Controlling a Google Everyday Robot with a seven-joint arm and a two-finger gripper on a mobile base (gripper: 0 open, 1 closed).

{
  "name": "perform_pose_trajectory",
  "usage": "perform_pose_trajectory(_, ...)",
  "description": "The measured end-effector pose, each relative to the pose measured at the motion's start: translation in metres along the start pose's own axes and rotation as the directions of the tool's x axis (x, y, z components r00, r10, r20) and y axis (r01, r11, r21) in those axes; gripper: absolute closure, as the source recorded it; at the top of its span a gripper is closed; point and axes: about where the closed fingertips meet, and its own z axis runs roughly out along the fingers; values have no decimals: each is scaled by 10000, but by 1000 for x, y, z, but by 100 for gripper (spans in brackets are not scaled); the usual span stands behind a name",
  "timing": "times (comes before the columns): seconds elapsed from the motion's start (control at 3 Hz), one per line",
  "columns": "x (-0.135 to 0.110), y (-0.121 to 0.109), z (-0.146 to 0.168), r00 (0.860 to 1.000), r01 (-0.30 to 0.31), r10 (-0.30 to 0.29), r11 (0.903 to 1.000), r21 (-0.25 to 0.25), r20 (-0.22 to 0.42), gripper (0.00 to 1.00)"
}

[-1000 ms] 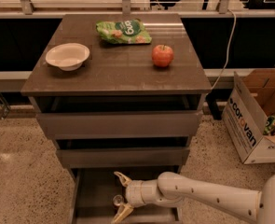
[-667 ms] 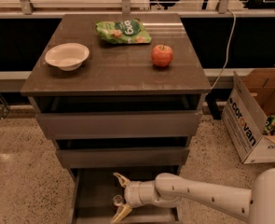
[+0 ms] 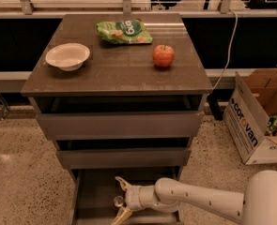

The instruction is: Pick orange can from bottom drawer and place on counter

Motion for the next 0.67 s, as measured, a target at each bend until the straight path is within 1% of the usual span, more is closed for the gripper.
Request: perform_pose_trajectory(0.67,36,3,23,9975,-661,659,9978,-79,-253,0)
